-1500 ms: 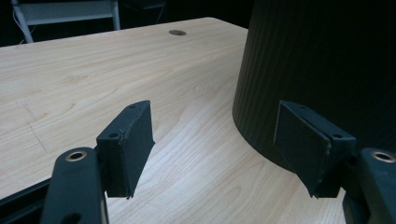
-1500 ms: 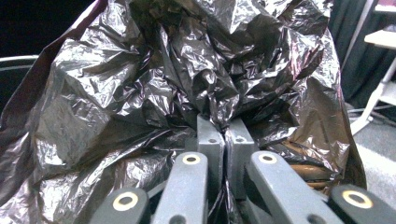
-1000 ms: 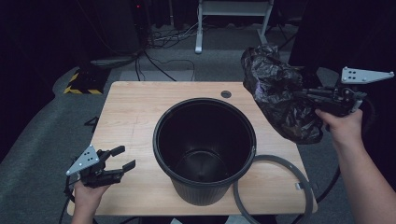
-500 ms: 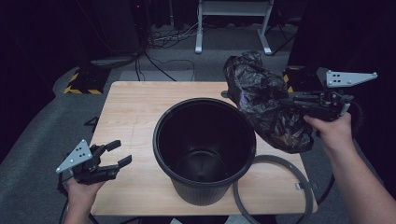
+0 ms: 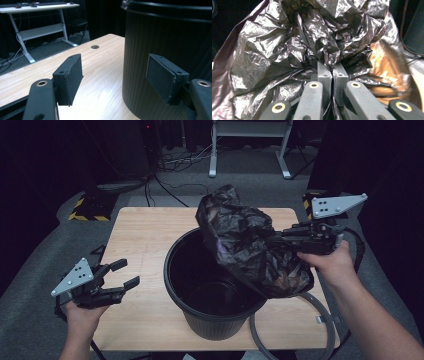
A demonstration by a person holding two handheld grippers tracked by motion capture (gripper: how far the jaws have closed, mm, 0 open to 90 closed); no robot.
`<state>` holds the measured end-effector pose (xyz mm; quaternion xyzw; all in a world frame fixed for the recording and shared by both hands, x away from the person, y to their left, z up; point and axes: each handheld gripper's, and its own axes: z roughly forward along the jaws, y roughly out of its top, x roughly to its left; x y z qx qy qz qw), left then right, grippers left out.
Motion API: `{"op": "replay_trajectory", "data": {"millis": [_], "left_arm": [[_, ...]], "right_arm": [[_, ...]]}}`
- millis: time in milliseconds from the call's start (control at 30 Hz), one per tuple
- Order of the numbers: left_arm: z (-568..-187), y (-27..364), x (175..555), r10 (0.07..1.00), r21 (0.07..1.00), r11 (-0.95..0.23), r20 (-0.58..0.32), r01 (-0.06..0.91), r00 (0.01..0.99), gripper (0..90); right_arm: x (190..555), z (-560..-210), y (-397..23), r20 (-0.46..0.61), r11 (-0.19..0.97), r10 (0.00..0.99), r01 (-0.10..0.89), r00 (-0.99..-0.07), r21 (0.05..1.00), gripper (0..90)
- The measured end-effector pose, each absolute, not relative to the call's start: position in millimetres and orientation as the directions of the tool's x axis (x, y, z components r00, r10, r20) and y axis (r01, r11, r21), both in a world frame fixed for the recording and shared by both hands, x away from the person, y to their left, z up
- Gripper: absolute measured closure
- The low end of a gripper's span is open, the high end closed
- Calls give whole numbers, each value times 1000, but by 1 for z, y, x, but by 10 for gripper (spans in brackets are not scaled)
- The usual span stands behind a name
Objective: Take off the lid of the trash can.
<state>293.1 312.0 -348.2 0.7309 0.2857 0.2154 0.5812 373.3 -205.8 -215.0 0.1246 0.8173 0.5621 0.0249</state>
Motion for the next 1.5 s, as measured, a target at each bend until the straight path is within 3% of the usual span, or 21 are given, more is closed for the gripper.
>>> {"op": "replay_trajectory", "data": {"millis": [400,700,933,1000,1167,1333,1500], "left_arm": [[-327,307,293,653,977,-167,7,136,757,295],[-318,300,298,645,979,-159,7,125,764,295],[-309,294,300,638,984,-142,7,109,770,295],[-305,293,300,635,986,-130,4,102,772,296],[-292,293,299,627,994,-88,1,70,779,299],[-282,286,300,611,995,-80,7,53,792,301],[-277,274,302,596,994,-95,14,53,803,301]], "right_arm": [[362,-213,-150,84,450,142,139,-986,882,867],[362,-220,-127,65,533,164,144,-984,834,839],[356,-218,-113,70,535,124,126,-990,836,734],[355,-219,-111,74,518,122,127,-990,846,579],[357,-213,-127,49,420,149,108,-988,901,417],[357,-202,-155,41,274,172,88,-984,958,397],[360,-200,-173,9,259,251,76,-968,963,395]]}}
